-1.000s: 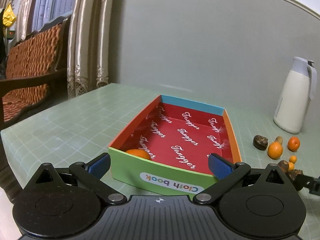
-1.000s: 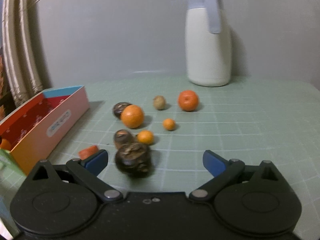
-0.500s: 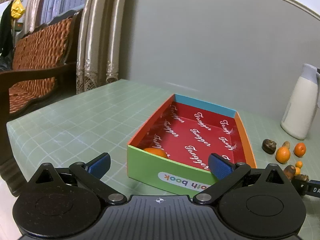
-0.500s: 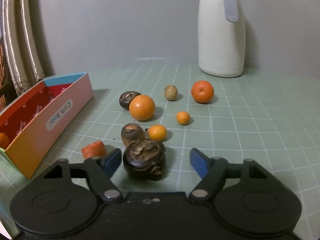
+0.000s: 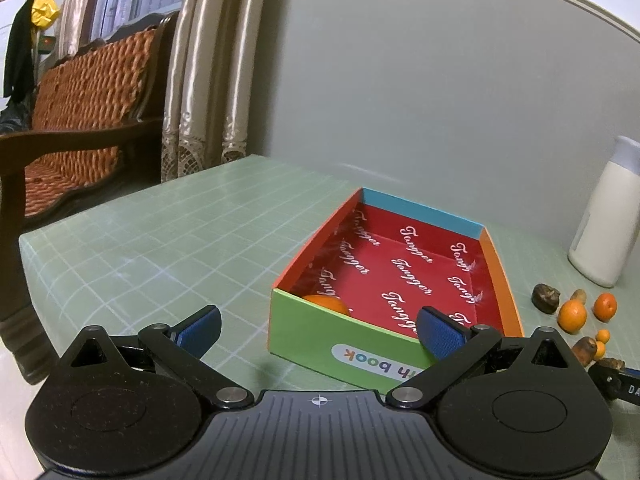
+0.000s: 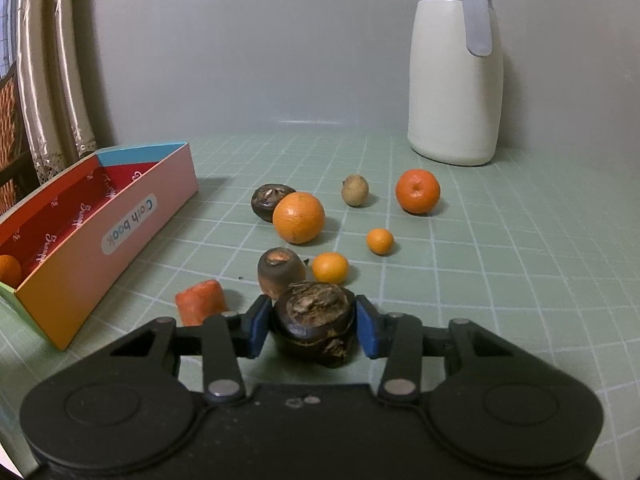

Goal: Organize fruits
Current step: 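Close the right gripper on the large dark water chestnut and lift, then carry the water chestnut into the red tray and open the right gripper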

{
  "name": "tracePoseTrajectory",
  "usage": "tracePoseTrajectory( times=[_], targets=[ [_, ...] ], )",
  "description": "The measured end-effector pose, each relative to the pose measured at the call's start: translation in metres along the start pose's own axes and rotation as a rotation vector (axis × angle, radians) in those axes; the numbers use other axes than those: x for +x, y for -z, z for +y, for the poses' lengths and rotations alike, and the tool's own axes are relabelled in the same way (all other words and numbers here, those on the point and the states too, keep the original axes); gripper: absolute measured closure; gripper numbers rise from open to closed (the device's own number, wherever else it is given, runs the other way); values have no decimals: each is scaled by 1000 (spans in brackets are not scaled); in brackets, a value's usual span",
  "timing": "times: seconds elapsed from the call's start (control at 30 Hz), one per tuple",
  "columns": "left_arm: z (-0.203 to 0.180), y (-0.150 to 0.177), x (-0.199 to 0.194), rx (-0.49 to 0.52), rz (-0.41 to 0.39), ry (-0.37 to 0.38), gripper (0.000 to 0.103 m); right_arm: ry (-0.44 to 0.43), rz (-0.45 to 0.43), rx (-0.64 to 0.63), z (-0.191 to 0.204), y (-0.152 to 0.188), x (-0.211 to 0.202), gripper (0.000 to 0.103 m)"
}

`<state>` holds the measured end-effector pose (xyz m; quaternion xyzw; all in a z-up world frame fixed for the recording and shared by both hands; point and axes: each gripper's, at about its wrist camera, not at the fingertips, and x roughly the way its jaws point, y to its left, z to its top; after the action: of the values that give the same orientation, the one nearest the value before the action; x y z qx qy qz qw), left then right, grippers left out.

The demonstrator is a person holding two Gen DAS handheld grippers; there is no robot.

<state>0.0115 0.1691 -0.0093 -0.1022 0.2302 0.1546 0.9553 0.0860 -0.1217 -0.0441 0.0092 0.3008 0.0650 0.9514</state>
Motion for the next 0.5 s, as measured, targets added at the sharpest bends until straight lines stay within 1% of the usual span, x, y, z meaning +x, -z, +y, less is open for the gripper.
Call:
tracePoseTrajectory(
  times=[0.27,0.5],
  targets=[
    [6,0,-2,-4,-8,-20,0,-6,-30,-3,3,-4,-15,60],
    [24,0,-5,-22,-11,-55,0,-48,-72,-37,22,-17,-32,60]
  ],
)
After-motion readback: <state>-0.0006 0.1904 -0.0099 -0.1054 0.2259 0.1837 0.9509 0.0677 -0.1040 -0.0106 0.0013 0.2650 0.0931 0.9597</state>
